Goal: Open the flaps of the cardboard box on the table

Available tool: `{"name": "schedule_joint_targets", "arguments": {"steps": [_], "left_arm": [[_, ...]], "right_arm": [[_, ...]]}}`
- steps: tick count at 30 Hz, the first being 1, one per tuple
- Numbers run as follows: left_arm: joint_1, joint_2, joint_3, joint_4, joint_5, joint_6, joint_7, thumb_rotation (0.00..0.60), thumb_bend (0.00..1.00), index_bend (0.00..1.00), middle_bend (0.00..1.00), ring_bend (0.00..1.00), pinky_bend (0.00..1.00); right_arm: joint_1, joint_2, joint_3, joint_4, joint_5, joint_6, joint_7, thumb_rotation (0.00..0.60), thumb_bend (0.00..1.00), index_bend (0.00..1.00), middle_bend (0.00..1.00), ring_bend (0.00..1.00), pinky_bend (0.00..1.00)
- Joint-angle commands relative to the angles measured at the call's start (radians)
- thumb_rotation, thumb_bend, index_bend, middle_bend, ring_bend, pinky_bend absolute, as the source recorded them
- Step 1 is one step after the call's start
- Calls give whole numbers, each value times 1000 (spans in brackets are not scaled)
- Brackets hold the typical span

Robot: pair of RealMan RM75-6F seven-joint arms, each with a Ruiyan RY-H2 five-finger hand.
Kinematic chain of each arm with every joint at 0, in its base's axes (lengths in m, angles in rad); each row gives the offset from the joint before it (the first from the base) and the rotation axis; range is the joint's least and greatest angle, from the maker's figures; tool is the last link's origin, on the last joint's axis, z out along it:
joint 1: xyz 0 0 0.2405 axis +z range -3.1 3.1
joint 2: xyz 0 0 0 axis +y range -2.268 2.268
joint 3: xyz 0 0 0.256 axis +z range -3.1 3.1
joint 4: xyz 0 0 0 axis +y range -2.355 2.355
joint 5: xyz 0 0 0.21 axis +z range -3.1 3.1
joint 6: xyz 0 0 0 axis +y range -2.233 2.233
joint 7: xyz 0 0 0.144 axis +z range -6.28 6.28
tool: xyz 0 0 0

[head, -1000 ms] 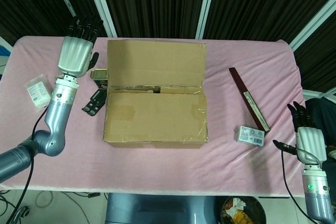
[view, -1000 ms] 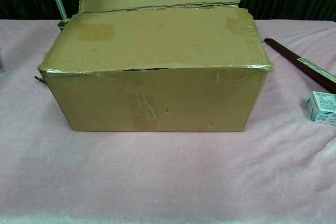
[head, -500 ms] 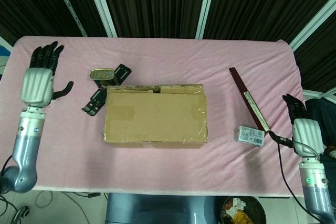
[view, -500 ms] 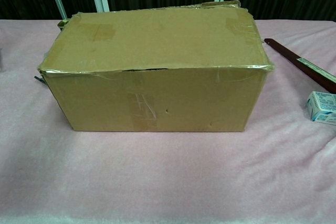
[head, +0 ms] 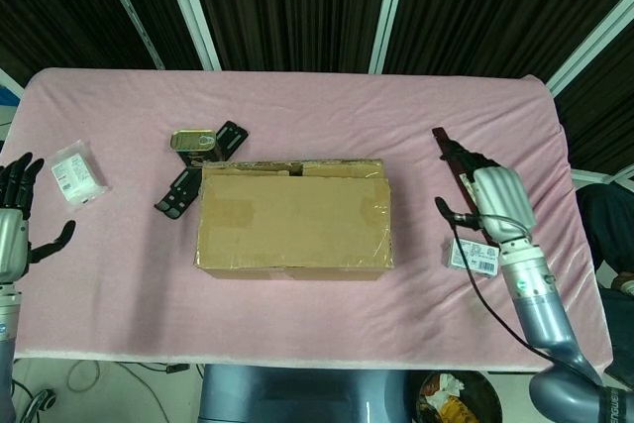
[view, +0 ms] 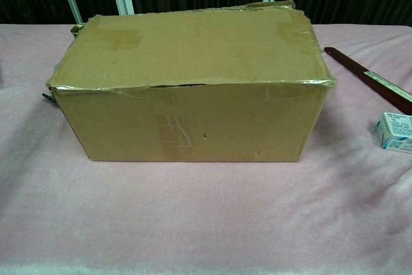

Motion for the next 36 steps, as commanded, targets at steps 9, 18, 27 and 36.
{"name": "schedule_joint_targets", "arguments": {"steps": [9, 18, 27, 36], "left_arm": [[2, -8, -2, 44, 18, -11, -88, 600, 248, 0, 0, 0, 0], [3, -4, -6, 56, 18, -25, -127, 600, 248, 0, 0, 0, 0], [2, -3, -12, 61, 14, -34, -142, 600, 249, 0, 0, 0, 0], [3, -4, -13, 61, 12, -42, -147, 600, 249, 0, 0, 0, 0]], "right_arm": [[307, -139, 88, 8, 401, -162, -212, 600, 409, 322, 338, 342, 429], [441, -246, 74, 115, 544, -169, -271, 600, 410, 322, 351, 350, 429], [483, -283, 53, 197, 603, -177, -265, 600, 411, 322, 352, 351, 429], [476, -276, 27, 188, 618, -171, -235, 600, 410, 322, 374, 381, 441]]}}
